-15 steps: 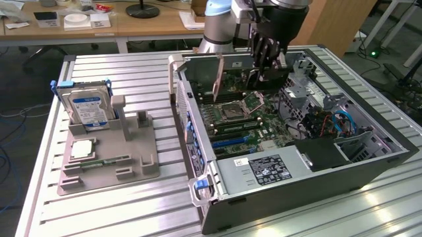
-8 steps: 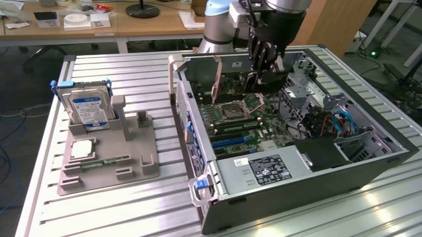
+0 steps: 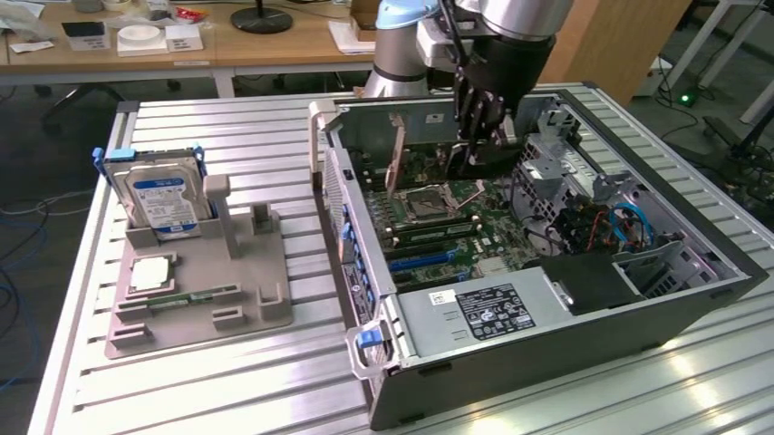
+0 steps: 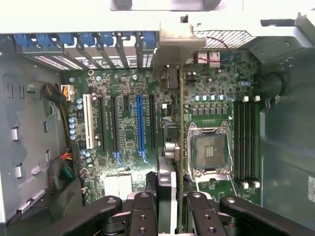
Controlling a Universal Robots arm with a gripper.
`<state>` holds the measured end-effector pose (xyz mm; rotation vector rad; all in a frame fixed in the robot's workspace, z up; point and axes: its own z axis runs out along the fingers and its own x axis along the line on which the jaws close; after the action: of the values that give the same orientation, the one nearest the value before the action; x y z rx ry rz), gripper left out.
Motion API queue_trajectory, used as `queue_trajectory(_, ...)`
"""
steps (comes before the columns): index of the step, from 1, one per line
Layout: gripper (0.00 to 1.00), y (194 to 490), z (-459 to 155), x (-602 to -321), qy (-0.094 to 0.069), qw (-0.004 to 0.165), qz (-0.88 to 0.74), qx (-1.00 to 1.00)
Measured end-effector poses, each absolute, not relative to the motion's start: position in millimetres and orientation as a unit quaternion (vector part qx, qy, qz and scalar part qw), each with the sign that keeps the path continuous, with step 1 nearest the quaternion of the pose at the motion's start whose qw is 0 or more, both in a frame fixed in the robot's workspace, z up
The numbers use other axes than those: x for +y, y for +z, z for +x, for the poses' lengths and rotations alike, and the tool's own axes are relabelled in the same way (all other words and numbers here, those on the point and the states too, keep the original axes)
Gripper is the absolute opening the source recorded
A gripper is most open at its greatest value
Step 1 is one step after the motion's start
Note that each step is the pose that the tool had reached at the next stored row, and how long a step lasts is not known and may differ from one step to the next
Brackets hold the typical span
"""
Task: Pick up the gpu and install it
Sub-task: 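Insert the gpu into the slot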
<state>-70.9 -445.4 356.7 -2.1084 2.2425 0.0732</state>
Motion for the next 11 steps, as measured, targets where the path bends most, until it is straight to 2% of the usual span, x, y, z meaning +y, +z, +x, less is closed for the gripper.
queue_trajectory(11,0.28,349.3,-71.4,-457.2,0.025,0.032,-0.689,0.724)
